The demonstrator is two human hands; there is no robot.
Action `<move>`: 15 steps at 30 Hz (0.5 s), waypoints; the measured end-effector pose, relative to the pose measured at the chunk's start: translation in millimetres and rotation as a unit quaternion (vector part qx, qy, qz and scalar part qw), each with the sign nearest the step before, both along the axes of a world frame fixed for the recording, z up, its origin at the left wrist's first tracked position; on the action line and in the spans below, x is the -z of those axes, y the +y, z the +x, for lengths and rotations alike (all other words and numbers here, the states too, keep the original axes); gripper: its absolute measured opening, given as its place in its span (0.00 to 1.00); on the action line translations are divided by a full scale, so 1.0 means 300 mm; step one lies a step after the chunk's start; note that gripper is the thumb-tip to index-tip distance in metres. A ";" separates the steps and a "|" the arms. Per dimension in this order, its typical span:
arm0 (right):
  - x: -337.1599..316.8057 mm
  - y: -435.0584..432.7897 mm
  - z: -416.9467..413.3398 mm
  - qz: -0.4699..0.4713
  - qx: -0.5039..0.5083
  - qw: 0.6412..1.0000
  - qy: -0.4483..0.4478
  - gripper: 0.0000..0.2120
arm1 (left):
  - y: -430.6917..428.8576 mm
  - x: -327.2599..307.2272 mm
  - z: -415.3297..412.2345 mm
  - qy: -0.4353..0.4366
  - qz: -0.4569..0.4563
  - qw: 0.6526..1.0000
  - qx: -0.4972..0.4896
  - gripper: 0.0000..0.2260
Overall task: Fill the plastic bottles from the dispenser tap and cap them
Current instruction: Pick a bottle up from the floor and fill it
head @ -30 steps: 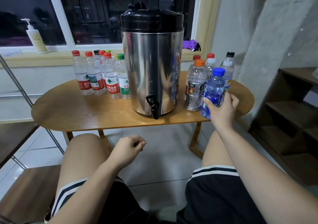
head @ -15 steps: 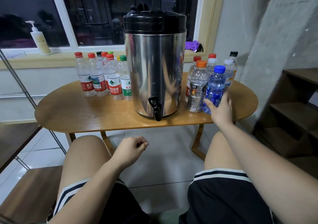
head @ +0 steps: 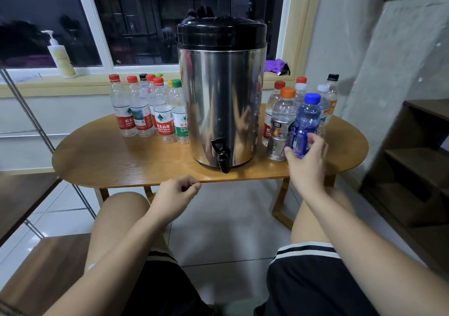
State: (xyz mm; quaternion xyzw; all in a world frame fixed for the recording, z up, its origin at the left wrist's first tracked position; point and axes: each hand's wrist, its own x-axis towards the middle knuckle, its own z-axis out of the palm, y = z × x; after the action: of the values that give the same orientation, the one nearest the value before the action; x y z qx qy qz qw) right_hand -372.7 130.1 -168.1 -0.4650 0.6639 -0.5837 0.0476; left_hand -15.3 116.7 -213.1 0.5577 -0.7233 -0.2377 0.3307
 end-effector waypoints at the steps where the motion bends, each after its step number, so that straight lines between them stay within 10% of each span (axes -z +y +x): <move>1: 0.014 0.017 0.035 -0.005 -0.022 1.000 0.004 0.28 | -0.013 -0.022 0.004 0.009 -0.006 1.000 -0.010 0.07; 15: 0.314 0.070 0.316 0.090 -0.219 0.971 -0.025 0.15 | -0.434 -0.481 0.065 -0.008 -0.176 0.974 -0.142 0.10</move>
State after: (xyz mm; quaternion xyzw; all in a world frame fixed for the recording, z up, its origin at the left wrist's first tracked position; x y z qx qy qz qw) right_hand -277.9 151.0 -262.3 -0.5779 0.5946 -0.5085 0.2322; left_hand 4.2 -13.6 -68.9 0.5898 -0.6696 -0.0528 0.4484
